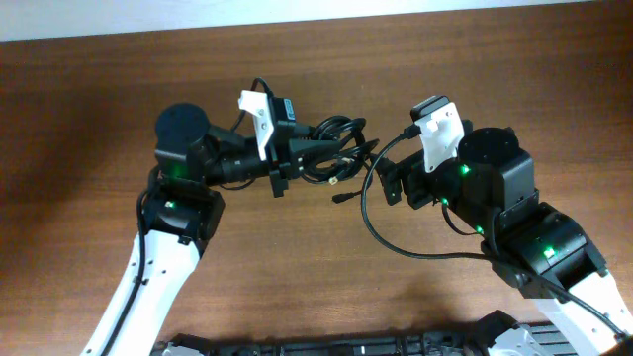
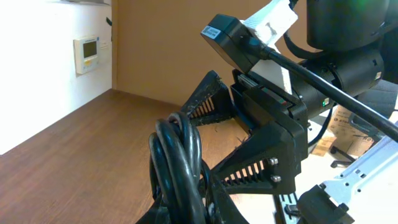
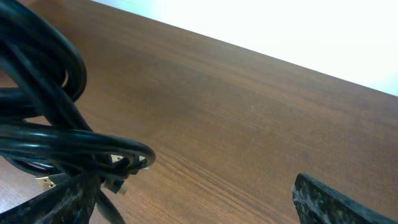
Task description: Untangle cables
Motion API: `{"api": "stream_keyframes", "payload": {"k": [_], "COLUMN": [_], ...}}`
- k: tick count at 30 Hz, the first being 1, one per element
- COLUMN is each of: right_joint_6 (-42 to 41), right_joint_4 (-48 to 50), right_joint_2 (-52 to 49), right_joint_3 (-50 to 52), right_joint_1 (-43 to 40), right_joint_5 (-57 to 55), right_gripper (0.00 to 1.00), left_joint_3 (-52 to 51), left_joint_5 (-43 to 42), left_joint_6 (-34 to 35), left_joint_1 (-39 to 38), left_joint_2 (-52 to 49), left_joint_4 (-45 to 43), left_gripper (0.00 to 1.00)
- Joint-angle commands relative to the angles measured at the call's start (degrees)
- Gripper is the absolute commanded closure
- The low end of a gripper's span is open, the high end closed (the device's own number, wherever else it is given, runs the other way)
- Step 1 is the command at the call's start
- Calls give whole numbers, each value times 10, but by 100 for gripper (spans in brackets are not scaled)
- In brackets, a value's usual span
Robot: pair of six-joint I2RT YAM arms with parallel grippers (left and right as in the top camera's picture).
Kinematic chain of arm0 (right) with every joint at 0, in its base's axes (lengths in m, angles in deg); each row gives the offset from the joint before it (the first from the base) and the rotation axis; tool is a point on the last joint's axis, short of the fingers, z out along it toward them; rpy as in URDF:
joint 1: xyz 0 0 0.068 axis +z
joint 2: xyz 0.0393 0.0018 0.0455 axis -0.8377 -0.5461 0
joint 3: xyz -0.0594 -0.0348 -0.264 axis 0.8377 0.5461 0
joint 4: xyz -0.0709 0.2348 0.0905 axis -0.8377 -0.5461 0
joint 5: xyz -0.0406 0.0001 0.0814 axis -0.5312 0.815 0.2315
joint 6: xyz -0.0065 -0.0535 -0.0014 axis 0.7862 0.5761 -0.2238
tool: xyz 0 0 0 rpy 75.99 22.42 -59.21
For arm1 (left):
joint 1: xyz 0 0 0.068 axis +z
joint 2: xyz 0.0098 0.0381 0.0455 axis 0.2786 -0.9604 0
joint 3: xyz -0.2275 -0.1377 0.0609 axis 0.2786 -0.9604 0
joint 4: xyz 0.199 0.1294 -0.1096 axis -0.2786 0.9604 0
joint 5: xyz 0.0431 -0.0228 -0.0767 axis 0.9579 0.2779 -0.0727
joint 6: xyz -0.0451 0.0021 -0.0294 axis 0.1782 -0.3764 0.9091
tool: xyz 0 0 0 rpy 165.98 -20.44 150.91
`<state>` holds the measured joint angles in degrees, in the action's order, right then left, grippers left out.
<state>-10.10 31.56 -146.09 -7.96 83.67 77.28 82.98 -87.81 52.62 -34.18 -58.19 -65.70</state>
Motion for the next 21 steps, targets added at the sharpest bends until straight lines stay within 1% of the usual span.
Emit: {"api": "stream_keyframes", "payload": {"k": [1, 6, 9, 14, 15, 18, 20, 21], "right_joint_6": [6, 6, 6, 6, 6, 6, 5, 5], "right_joint_4": [10, 12, 12, 12, 12, 0, -8, -7], "right_joint_2": [4, 4, 4, 4, 4, 4, 4, 4], "right_joint_3": [-7, -7, -7, -6, -6, -6, -6, -6], "right_joint_1": [-2, -2, -2, -2, -2, -2, -2, -2], "right_joint_5": [21, 20, 18, 18, 18, -3, -14, -14], "right_gripper": [1, 1, 1, 1, 1, 1, 1, 1], "left_joint_3": [6, 6, 6, 6, 6, 6, 6, 6], "left_joint_5": [0, 0, 0, 1, 12, 122, 149, 168], "left_joint_6": [12, 11, 11, 11, 11, 11, 12, 33], "left_joint_1": [-27, -65, -67, -67, -67, -67, -67, -67], "left_joint_2": [8, 8, 8, 8, 8, 8, 8, 8], "left_joint_4": [-1, 18, 45, 45, 48, 109, 124, 123], "left_gripper": [100, 100, 100, 100, 100, 100, 100, 100]}}
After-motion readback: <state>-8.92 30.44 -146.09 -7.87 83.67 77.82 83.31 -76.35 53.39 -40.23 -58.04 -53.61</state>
